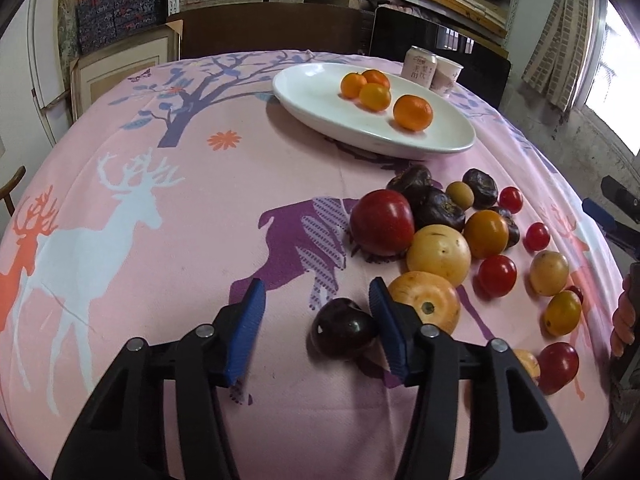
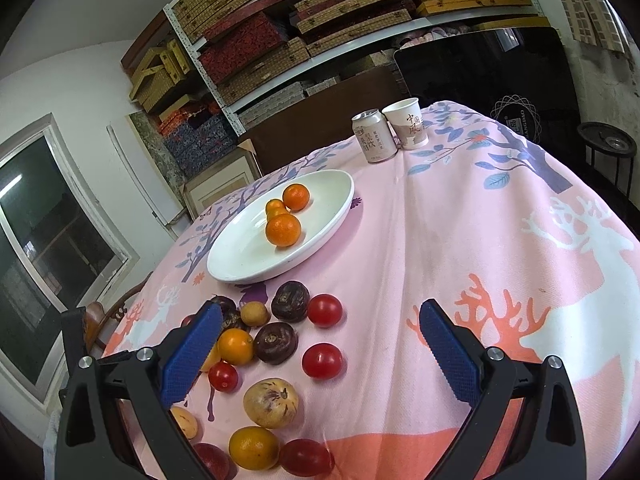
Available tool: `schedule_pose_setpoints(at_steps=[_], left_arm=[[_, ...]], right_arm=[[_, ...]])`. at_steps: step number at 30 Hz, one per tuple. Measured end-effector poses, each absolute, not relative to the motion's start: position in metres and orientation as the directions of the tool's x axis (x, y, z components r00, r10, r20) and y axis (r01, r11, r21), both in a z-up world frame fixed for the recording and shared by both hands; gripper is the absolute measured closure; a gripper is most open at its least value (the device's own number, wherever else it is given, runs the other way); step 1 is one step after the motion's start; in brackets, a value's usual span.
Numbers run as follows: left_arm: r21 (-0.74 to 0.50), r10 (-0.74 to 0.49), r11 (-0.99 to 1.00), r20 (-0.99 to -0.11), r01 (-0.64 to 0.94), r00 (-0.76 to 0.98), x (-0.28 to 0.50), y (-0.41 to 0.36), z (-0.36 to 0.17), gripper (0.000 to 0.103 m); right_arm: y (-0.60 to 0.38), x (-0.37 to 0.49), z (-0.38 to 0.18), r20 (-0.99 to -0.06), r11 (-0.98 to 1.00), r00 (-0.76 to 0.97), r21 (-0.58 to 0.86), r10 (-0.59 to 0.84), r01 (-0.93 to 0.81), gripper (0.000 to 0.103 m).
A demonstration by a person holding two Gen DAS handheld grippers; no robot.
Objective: Organize fruits
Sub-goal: 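Move the left gripper to the dark purple plum while the right approaches a red tomato, then close the left gripper on the plum while the right gripper grasps the red tomato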
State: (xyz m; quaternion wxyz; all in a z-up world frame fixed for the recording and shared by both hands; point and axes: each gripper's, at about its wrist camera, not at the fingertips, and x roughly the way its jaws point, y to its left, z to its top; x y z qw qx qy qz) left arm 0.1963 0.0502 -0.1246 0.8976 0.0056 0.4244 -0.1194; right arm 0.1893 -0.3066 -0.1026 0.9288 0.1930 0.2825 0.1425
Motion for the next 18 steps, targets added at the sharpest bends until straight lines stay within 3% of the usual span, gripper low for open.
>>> schedule_pose_setpoints(at_steps=[10, 18], left_arm=[[-0.089, -0.231, 0.961, -0.778, 0.261, 0.585, 0.178, 0.045, -0.127, 0.053], [-0.053, -0.230, 0.950, -0.786, 0.307, 0.575, 0.170, 0.034, -0.128, 0.060]], right_arm=[[-0.300, 0.177, -0.105, -0.480, 0.881, 0.778, 0.431, 0.405, -0.193, 0.003], [-0.294, 0.146, -0.109, -0.478, 0.884, 0.770, 0.404, 0.423, -0.235, 0.003]])
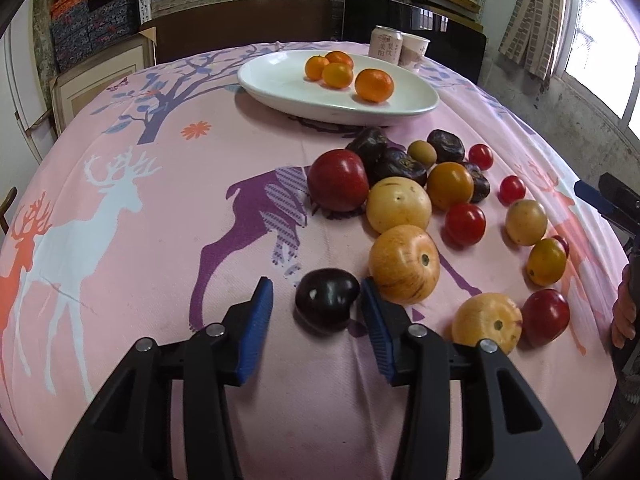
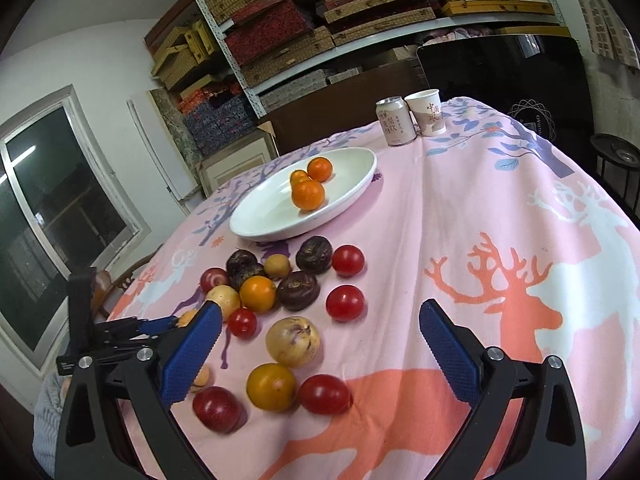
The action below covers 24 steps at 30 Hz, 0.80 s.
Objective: Organize fruits
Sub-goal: 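Close the left gripper on the plum while the right gripper grasps the red tomato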
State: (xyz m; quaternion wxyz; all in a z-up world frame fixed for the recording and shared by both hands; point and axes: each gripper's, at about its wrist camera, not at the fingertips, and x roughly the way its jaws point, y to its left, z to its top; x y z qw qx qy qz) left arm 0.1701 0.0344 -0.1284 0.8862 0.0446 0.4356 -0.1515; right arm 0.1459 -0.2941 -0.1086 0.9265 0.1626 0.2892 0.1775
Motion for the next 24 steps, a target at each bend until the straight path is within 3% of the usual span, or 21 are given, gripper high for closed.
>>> schedule_pose_setpoints(at_steps=[4, 7, 11, 18, 22, 24], left_arm=[[-0.044, -0.229, 0.947, -0.785, 0.318, 0.575, 0.169, 0.032, -0.128, 0.065], [-0.046, -0.237, 0.944, -0.782, 0.326, 0.576, 0.169, 0.031, -0.128, 0.069], [-0.044, -0.234, 0.945, -0.782, 0.323, 0.578, 0.171, 0.030, -0.128, 0.070], [-0.038, -0.229, 0.946, -0.783, 0.323, 0.578, 0.172, 0.029, -0.128, 0.072], [-0.059, -0.244, 0.945, -0.781, 0.321, 0.575, 0.172, 0.031, -0.128, 0.072], [-0.064, -0.247, 0.945, -0.780, 0.320, 0.575, 0.173, 0.031, -0.128, 0.072]], right_arm=[[-0.290, 0.134, -0.111, -0.517, 0.884, 0.734, 0.392, 0.440, -0.255, 0.004], [-0.280, 0.116, -0.109, -0.552, 0.913, 0.729, 0.292, 0.405, -0.285, 0.012], [-0.264, 0.113, -0.122, -0.650, 0.942, 0.686, 0.167, 0.326, -0.290, 0.056], [-0.255, 0.135, -0.132, -0.727, 0.947, 0.619, 0.141, 0.296, -0.287, 0.059], [-0.255, 0.144, -0.138, -0.749, 0.939, 0.579, 0.173, 0.322, -0.298, 0.071], [-0.253, 0.143, -0.138, -0.750, 0.938, 0.578, 0.169, 0.322, -0.304, 0.071]])
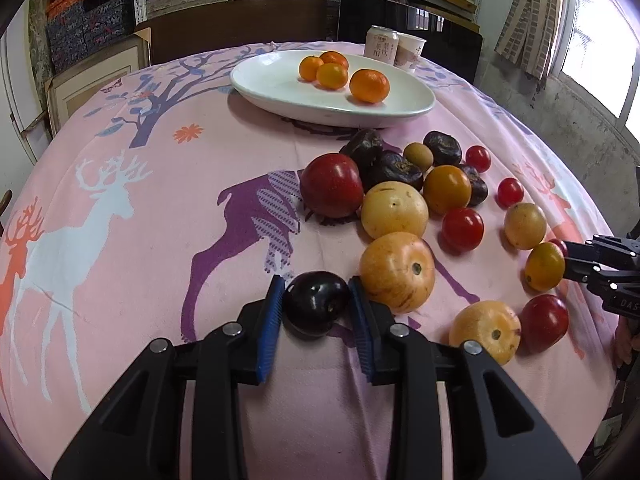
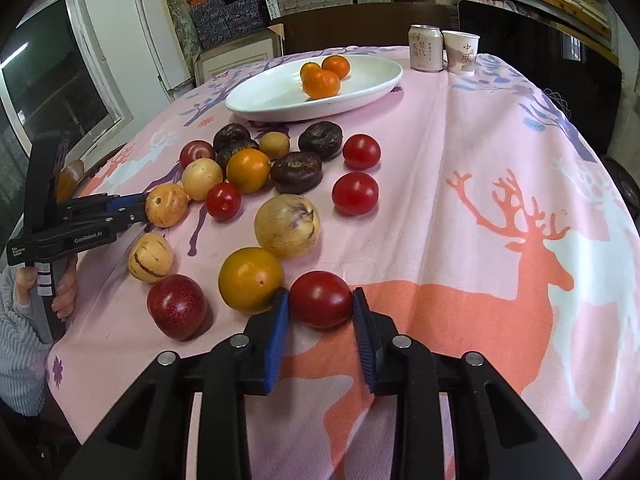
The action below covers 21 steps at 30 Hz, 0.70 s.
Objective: Organize fruits
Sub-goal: 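Close the left gripper on the plum while the right gripper grasps the red tomato, then carry the plum and tomato onto the white plate and open both grippers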
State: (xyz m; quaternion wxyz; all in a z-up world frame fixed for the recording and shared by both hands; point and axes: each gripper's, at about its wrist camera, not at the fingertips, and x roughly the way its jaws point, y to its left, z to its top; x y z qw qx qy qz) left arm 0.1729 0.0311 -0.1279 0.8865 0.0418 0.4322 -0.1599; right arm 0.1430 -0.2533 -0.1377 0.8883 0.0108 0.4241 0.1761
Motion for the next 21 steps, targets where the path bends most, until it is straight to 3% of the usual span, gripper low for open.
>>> schedule_pose_setpoints(at_steps=[11, 16, 21], left_arm=[[-0.014, -0.208, 0.957, -0.728, 0.289, 0.654, 0.180, 0.029, -0.099, 0.072], [-0.010, -0.198, 0.965, -0.688, 0.263, 0.698, 0.232, 0.016, -0.061, 0.072], [-0.033, -0.183, 0.974, -0.700, 0.225, 0.691, 0.298, 0.001, -0.058, 0.072]], right_arm=[[-0.269, 0.148, -0.105, -0.671, 0.942, 0.664, 0.186, 0.329, -0.279, 0.071], [-0.259, 0.204, -0.053, -0.591, 0.938, 0.729, 0.191, 0.346, -0.291, 0.071], [-0.233, 0.284, -0.041, -0.594, 0.941, 0.731, 0.182, 0.337, -0.285, 0.071]])
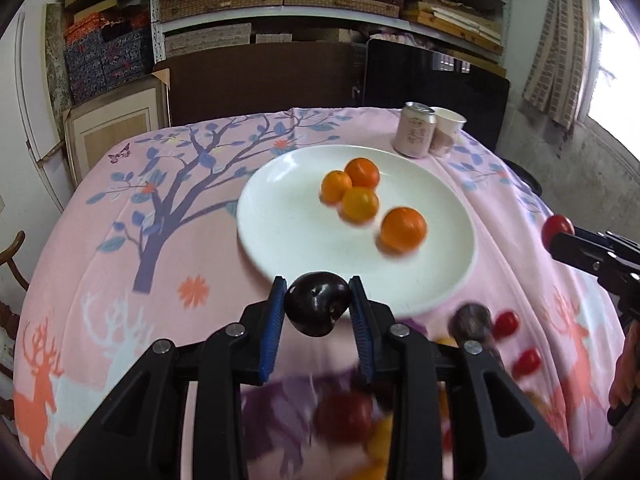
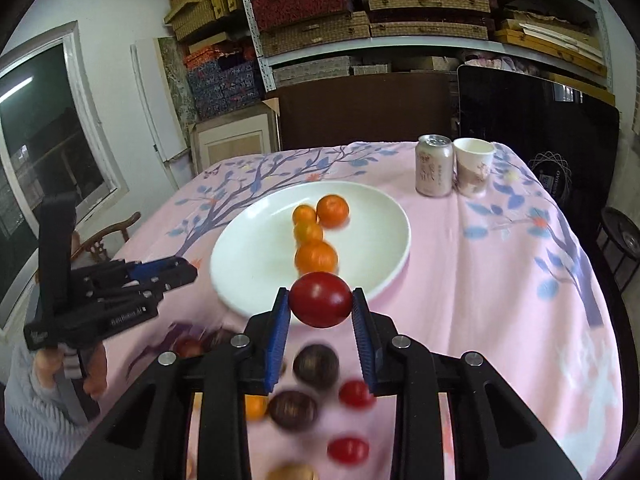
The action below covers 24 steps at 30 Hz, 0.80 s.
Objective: Organize fruits
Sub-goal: 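Carry the plum and tomato onto the white plate and open both grippers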
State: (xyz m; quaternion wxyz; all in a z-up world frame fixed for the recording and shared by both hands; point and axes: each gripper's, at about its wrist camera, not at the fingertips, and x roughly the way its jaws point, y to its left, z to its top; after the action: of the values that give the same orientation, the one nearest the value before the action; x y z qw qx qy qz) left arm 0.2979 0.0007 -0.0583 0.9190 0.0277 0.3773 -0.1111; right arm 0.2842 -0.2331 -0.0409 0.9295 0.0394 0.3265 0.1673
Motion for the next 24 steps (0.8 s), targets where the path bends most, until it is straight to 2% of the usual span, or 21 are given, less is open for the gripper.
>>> schedule_pose_setpoints(at_steps=[6, 8, 10, 14, 16, 18, 19, 21, 24], left_arm=[[-0.056, -0.190, 0.974, -0.731, 0.219, 0.656, 0.341, -0.009, -0.076, 0.072], [-0.055, -0.198, 0.971, -0.736, 0.234, 0.647, 0.345, -0.012, -0.081, 0.072], [-0.057, -0.203, 0.969, -0.739, 0.240, 0.643, 0.347, -0.012, -0.085, 0.071], [-0.066, -0.206, 0.970, -0.729, 0.233, 0.652, 0.345, -0.011, -0.084, 0.053], [-0.059, -0.197, 0.973, -0.721, 0.224, 0.664, 0.340, -0.010, -0.082, 0.048], [-0.070, -0.204, 0.973, -0.711, 0.220, 0.673, 0.331, -0.004, -0.076, 0.041], [-0.074, -0.204, 0.974, -0.705, 0.215, 0.679, 0.325, 0.000, -0.073, 0.037], [-0.091, -0.198, 0.978, -0.679, 0.186, 0.707, 0.307, 0.013, -0.067, 0.020], [-0.102, -0.195, 0.980, -0.685, 0.173, 0.702, 0.279, 0.029, -0.072, 0.016]], right_arm=[[-0.223, 0.349, -0.063, -0.658, 0.957, 0.695, 0.166, 0.288, -0.239, 0.071], [-0.224, 0.356, -0.071, -0.655, 0.956, 0.697, 0.179, 0.291, -0.231, 0.069], [-0.224, 0.356, -0.075, -0.643, 0.953, 0.704, 0.187, 0.301, -0.238, 0.054], [-0.227, 0.346, -0.065, -0.609, 0.951, 0.731, 0.180, 0.308, -0.251, 0.050], [-0.229, 0.336, -0.056, -0.583, 0.946, 0.745, 0.191, 0.324, -0.263, 0.047], [-0.233, 0.324, -0.049, -0.558, 0.945, 0.763, 0.198, 0.327, -0.260, 0.036], [-0.236, 0.314, -0.045, -0.539, 0.944, 0.775, 0.205, 0.329, -0.259, 0.035], [-0.241, 0.293, -0.044, -0.510, 0.944, 0.795, 0.206, 0.328, -0.257, 0.027], [-0.251, 0.252, -0.058, -0.487, 0.948, 0.815, 0.208, 0.314, -0.241, 0.017]])
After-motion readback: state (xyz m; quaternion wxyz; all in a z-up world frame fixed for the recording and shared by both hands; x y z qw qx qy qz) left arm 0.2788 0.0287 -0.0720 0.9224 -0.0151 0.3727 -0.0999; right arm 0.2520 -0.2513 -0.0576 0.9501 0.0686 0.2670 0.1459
